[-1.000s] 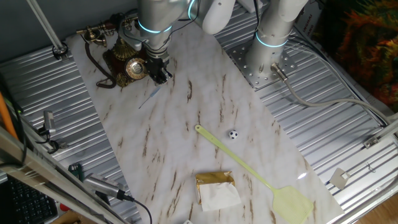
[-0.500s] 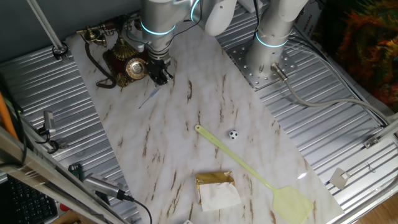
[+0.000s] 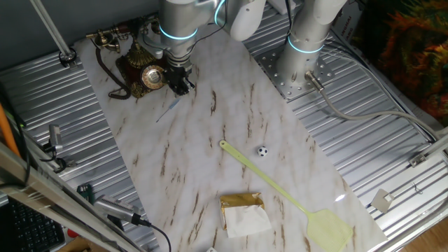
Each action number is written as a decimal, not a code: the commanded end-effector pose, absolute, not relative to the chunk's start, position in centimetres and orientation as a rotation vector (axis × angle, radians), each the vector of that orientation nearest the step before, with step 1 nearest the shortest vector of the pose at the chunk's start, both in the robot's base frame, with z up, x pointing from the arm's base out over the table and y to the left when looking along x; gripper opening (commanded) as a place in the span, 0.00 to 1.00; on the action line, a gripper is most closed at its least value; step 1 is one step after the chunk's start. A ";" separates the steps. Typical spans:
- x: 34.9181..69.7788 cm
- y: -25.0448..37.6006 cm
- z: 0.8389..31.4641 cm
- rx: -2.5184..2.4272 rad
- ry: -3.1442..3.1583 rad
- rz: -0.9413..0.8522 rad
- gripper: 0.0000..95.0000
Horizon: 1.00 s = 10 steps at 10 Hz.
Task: Dial a number on an old rotary phone
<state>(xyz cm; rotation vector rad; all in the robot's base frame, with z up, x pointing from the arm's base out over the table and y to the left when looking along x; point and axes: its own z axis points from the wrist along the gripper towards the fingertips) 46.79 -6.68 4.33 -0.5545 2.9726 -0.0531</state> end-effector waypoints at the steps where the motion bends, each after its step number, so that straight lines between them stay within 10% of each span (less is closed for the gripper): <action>1: 46.9 -6.8 4.2 -0.553 2.973 -0.053 0.00; 10: 48.4 -6.9 3.6 -0.556 2.989 -0.055 0.00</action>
